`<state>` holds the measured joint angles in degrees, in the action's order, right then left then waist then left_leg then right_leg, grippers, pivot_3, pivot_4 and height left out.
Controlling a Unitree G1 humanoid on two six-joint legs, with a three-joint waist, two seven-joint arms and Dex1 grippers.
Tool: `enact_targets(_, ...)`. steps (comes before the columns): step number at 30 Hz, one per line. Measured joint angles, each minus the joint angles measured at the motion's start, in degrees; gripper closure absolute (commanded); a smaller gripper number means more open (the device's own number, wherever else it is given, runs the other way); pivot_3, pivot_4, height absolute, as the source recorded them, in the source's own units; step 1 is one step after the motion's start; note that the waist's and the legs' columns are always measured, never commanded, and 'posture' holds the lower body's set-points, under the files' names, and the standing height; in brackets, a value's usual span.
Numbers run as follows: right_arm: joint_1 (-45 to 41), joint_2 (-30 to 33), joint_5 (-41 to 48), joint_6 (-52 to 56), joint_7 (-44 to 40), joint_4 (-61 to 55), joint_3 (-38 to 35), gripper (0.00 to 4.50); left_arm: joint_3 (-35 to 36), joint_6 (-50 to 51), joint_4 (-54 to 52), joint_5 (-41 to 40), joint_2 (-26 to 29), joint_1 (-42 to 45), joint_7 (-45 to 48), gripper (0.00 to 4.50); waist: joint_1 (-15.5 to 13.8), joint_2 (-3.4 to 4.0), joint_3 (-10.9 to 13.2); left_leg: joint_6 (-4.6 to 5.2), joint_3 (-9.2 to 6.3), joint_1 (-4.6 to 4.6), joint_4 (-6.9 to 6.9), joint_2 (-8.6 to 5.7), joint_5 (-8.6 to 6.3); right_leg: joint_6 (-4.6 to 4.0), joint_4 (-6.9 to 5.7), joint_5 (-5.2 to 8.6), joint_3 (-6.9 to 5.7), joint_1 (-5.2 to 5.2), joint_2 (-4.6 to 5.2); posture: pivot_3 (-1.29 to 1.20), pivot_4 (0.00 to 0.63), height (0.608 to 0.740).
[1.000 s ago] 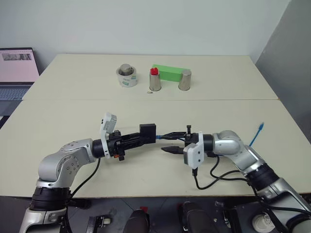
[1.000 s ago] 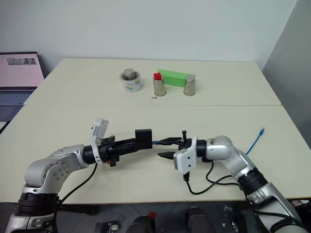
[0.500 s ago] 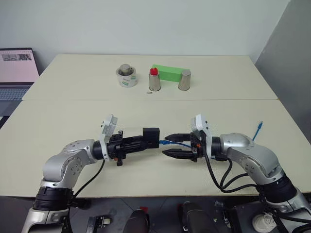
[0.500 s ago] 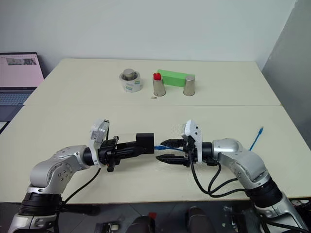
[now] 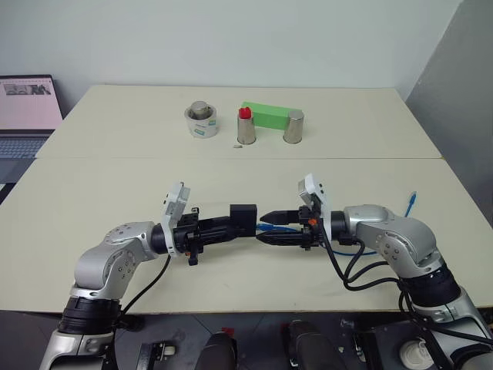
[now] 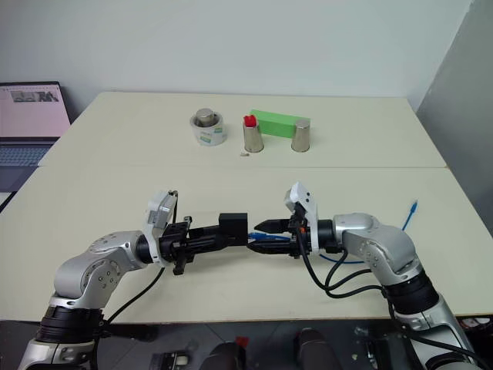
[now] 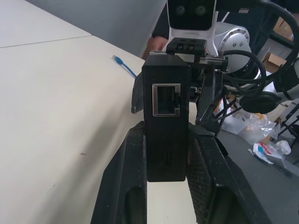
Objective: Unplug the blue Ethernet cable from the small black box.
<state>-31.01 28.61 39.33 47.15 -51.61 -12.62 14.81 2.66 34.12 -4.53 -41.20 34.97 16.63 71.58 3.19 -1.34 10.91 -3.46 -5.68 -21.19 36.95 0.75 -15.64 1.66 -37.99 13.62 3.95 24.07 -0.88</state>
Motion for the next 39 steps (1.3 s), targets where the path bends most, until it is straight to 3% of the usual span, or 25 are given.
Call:
enact_targets(3,-0.5,-0.4,-0.2,0.6,-0.4,0.8,0.0,2.24,0.0,-0.6,-0.1,0.1,-0.2,-0.1,-0.2,3.72,0.0,0.00,0.0,0.00,0.00,0.00,0.00,0.00,0.00,0.00,0.00,0.00,0.00,0.00,0.00,0.00,0.150,0.740)
enact_targets(10,-1.2,-0.6,-0.4,1.3,-1.0,1.5,0.0,3.92,0.0,-1.0,-0.2,1.1,-0.2,-0.4,0.2,3.72,0.0,0.00,0.0,0.00,0.00,0.00,0.00,0.00,0.00,0.00,0.00,0.00,-0.01,0.01,0.00,0.00,0.150,0.740)
enact_targets(13,-1.2,-0.4,-0.3,2.1,-2.2,1.6,0.0,4.44,0.0,-1.2,-0.2,1.2,0.2,-0.8,0.7,3.72,0.0,0.00,0.0,0.00,0.00,0.00,0.00,0.00,0.00,0.00,0.00,0.00,-0.01,0.01,0.00,0.00,0.150,0.740)
enact_targets(27,-2.4,0.3,-1.7,2.8,-5.5,2.2,0.7,4.45,-0.4,-2.3,-0.3,1.8,0.6,-1.1,2.8,3.72,0.0,0.00,0.0,0.00,0.00,-0.01,-0.01,0.00,0.00,0.00,0.01,0.00,-0.02,0.01,0.00,0.00,0.150,0.740)
enact_targets(34,-2.5,6.3,-4.8,2.1,-8.6,6.8,0.5,4.45,0.6,-2.7,0.8,3.2,5.2,-3.2,4.0,3.72,0.1,0.01,0.0,0.01,0.01,-0.02,-0.01,0.01,0.00,0.00,0.03,0.01,-0.02,0.03,0.00,0.00,0.150,0.740)
enact_targets(37,-2.8,5.7,-6.7,-0.2,-8.1,10.0,-0.5,4.45,1.7,-3.3,0.9,3.3,5.3,-4.0,2.9,3.72,0.1,0.01,0.0,0.01,0.02,-0.02,0.00,0.01,0.00,0.00,0.02,0.01,-0.01,0.03,0.00,0.00,0.150,0.740)
enact_targets(39,-5.0,1.4,-10.6,-5.3,-3.3,16.0,-1.8,4.45,2.9,-3.2,1.0,3.4,5.2,-5.0,0.8,3.72,0.5,0.01,0.0,0.01,0.12,0.02,0.00,0.03,0.00,0.05,-0.01,-0.03,0.05,0.04,-0.01,0.00,0.150,0.740)
